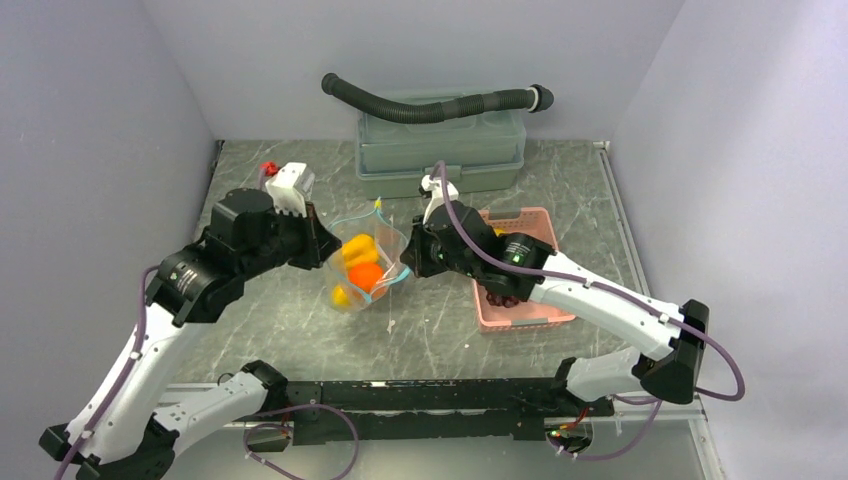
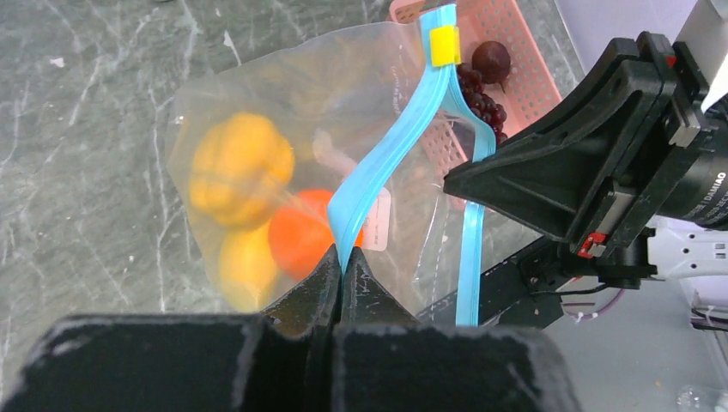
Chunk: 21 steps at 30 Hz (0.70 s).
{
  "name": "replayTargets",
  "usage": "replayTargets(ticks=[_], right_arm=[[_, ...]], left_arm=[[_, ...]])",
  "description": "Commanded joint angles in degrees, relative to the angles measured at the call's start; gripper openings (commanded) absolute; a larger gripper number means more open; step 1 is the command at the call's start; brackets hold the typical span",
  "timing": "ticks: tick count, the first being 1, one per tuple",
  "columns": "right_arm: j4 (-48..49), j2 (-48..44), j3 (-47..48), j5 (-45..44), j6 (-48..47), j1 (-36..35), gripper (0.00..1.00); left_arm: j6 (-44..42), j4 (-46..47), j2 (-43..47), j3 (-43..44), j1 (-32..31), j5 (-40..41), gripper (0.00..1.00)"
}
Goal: Place the food in the zip-top bag and seal the zipper
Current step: Adjust the zipper food storage bag at the center of the board.
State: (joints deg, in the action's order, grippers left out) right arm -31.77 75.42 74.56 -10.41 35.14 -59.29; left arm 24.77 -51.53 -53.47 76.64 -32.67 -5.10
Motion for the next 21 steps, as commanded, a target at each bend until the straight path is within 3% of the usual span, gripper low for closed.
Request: replayTargets(ticks=[1, 8, 21], right_arm=[[1.94, 1.8, -0.98, 0.6, 1.07, 0.14, 0.0], [4.51, 5.36, -2.51, 1.48, 1.65, 0.14, 0.0], [6.18, 8.37, -2.09, 2.54, 1.78, 0.14, 0.0]], left_arm=[[-1.33, -1.47, 0.12, -2.63, -0.01, 2.56, 0.0], [-1.66, 0.43, -0.72, -7.83, -0.03, 3.96, 0.0], [-5.88, -2.07, -1.71, -4.3, -0.03, 7.72, 0.0]])
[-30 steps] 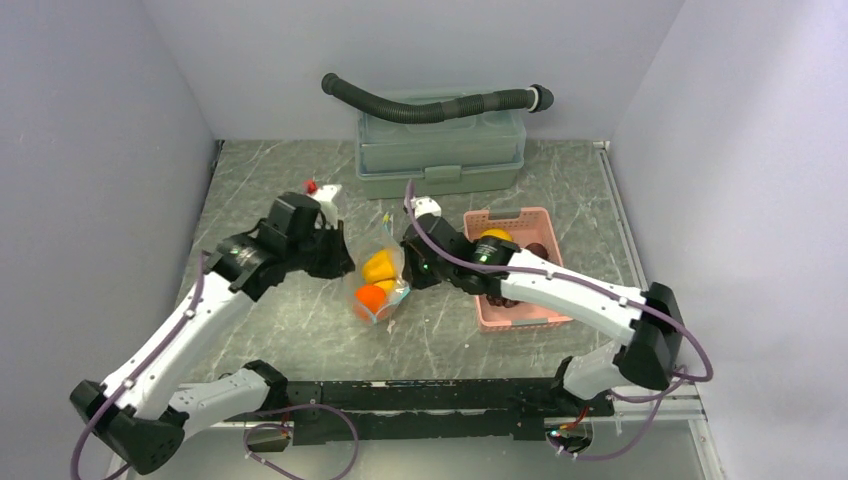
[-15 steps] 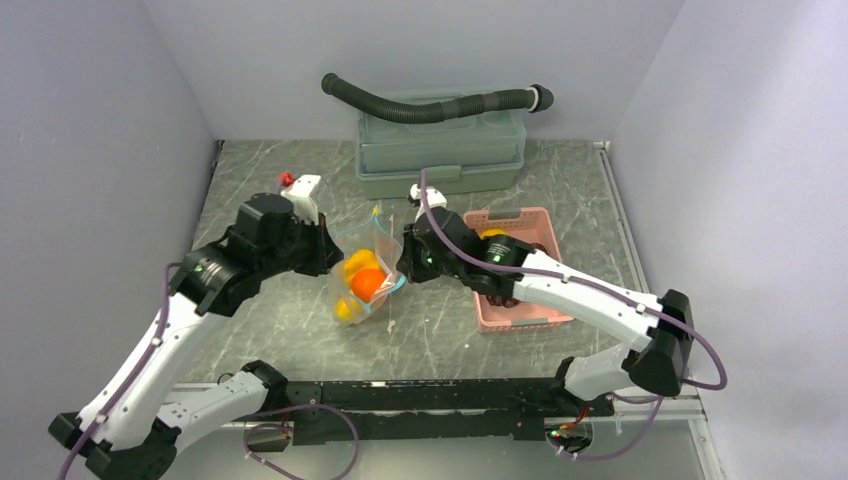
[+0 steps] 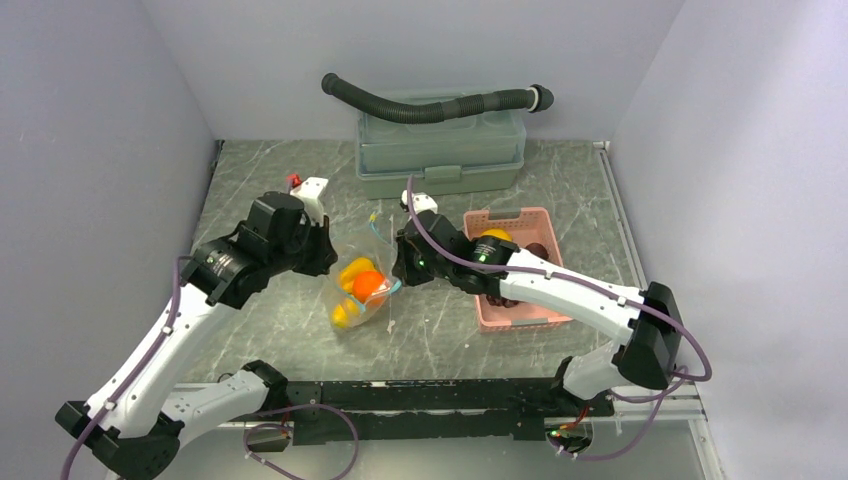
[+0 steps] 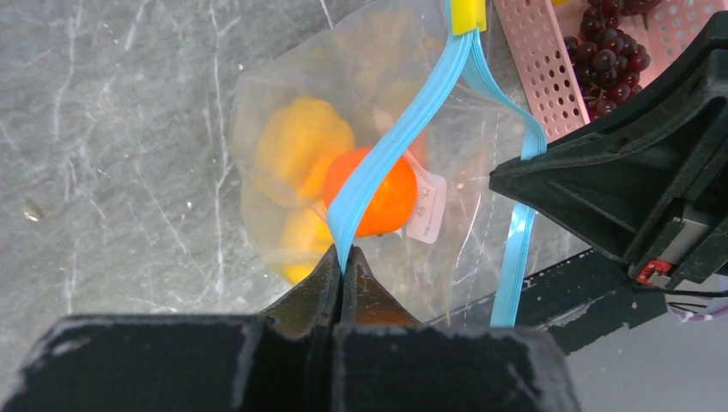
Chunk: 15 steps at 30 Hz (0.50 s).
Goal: Place the food in the zip-top bag and seal the zipper
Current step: Adjust the zipper food storage bag at the center of the board.
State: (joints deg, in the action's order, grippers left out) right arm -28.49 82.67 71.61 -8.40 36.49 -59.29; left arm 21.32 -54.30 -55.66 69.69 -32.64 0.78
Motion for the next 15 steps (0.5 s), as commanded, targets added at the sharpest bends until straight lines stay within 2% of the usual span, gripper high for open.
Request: replayTargets(ticks=[1, 13, 15], right_arm=[[3.18, 1.45, 0.69, 0.55, 0.4, 0.14, 0.0], [2.98, 3.0, 1.5, 0.14, -0.02, 0.14, 0.0], [3.57, 3.02, 0.9, 0.52, 0.16, 0.16, 0.04]], left_arm=[[-2.57, 0.8, 0.4, 2.29, -0.05, 1.55, 0.0], [-5.37, 0.88, -0.64, 1.65, -0.05, -1.15, 0.0], [-6.01, 1.04, -1.03, 1.16, -0.05, -1.6, 0.0]])
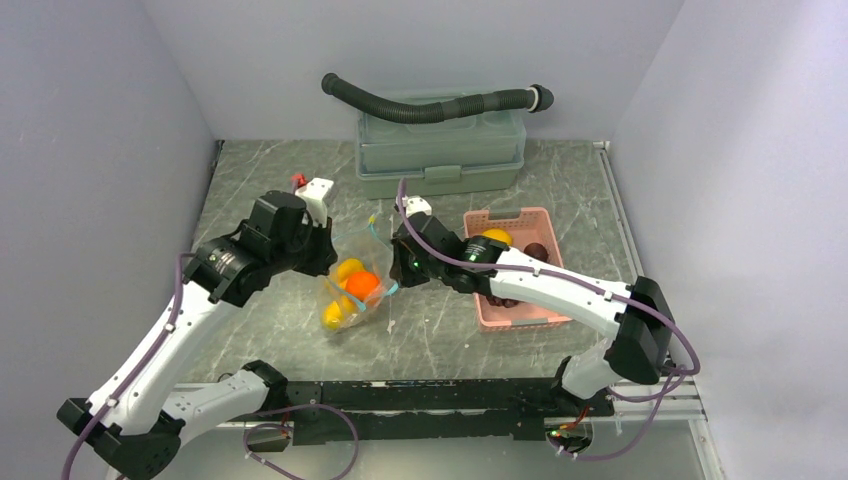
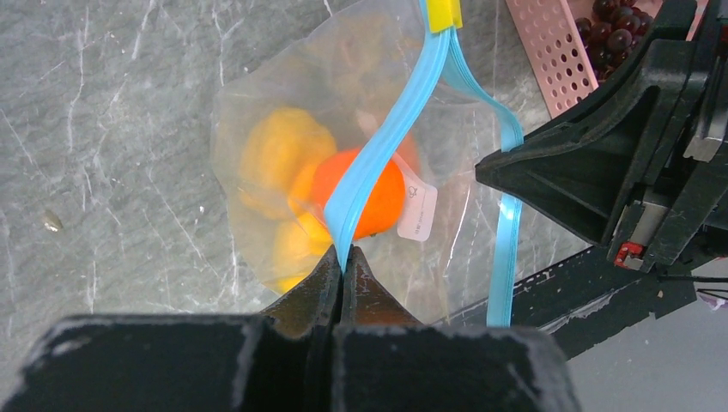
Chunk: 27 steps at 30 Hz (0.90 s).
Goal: Place the food in the zip-top bag and seal the zipper
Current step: Adjust the zipper food storage bag at the center of the board.
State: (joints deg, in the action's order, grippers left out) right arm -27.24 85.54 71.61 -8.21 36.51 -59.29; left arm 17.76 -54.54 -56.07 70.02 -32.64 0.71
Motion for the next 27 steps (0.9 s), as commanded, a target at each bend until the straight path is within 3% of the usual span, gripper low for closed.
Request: replayTargets(ticks=[1, 5, 8, 19, 27], right_arm=[[2.49, 0.08, 0.68, 0.33, 0.21, 0.14, 0.06], [2.97, 0.06, -0.16, -0.28, 0.14, 0.17, 0.06], [3.86, 0.93, -0.81, -0.05, 0.41, 0.2, 0.0], [11.01, 6.73, -4.96, 4.57, 3.7, 0.14, 0.0], [10.4, 6.92, -5.02, 2.58, 4.12, 0.14, 0.0]], left_arm=[[-2.75, 1.35, -0.92, 0.76, -0.02, -1.82, 0.0], [-3.63, 2.15, -0.92, 0.75, -0.05, -1.29, 0.0], [-3.69, 3.54, 0.49, 0.09, -0.04, -0.89, 0.0], [-4.32, 2.26, 0.92, 4.25, -0.05, 0.76, 0.0], [-2.99, 5.13, 1.58, -1.75, -0.05, -0.16, 0.0]])
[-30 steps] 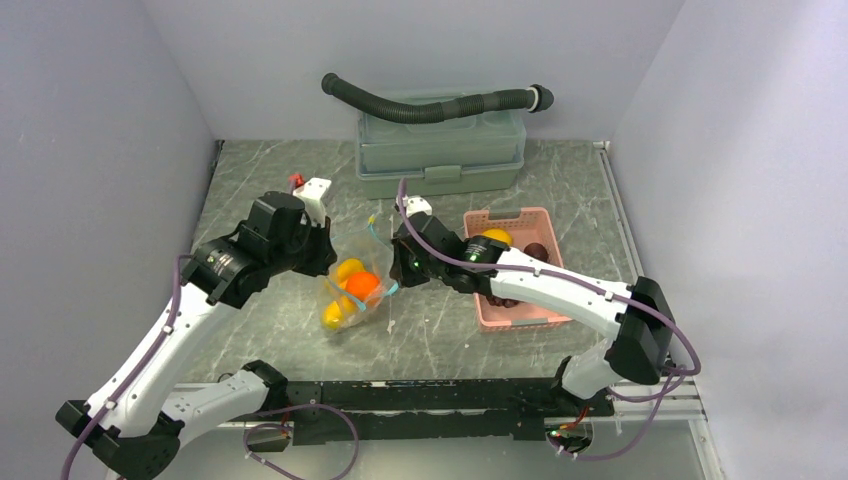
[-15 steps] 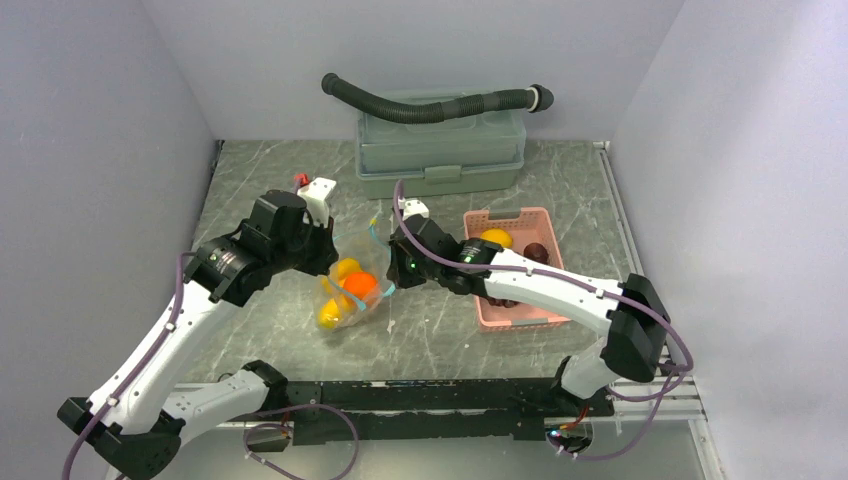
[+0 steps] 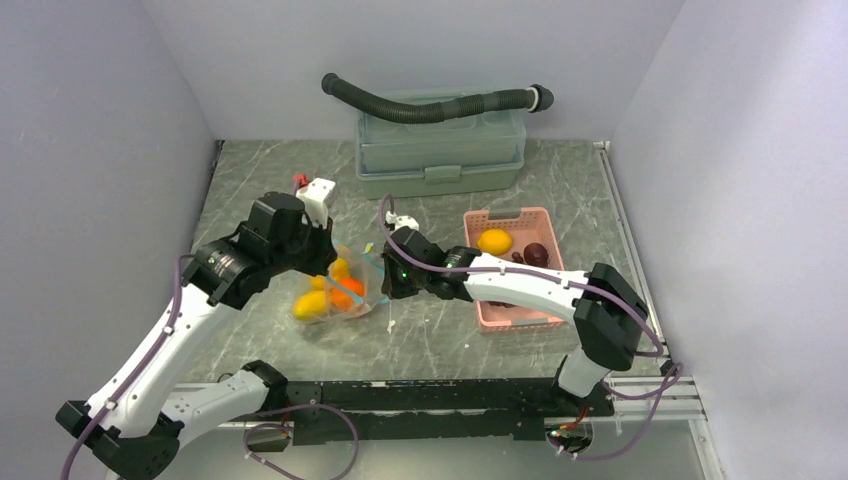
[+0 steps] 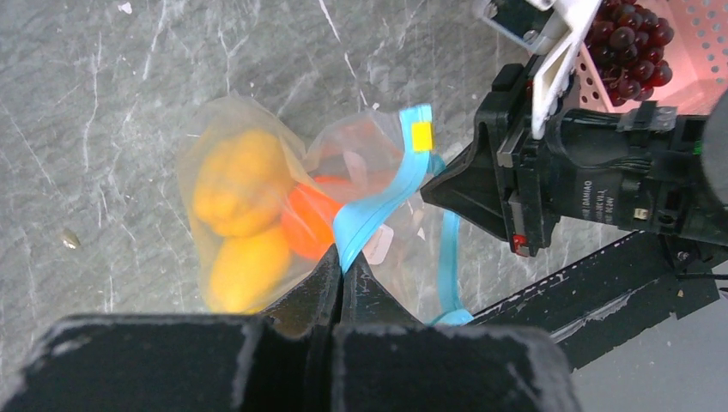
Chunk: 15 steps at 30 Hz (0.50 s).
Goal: Place the food in the zip-top bag and seal the zipper
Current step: Adjust the zipper food storage bag at the center of the board.
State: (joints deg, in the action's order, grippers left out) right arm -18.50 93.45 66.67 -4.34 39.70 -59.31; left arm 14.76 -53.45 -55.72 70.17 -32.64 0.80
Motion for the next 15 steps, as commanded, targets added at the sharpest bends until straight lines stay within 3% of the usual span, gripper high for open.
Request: replayTargets(ticks=[1, 11, 15], right_arm=[[1.49, -1.36, -0.2, -1.44, 1.05, 0.16, 0.0], [0.5, -8.71, -3.04, -4.13, 2.37, 0.16, 0.0], [0.03, -10.58, -3.57, -4.9, 2.66, 0.18, 0.07]], left_arm=[[0.26, 4.67, 1.19, -2.65, -0.03, -0.71, 0.0], [0.37, 10.12, 0.15, -7.44, -0.04, -4.86, 0.0], [-0.07, 11.47, 1.23, -8.82, -0.05, -6.04, 0.0]])
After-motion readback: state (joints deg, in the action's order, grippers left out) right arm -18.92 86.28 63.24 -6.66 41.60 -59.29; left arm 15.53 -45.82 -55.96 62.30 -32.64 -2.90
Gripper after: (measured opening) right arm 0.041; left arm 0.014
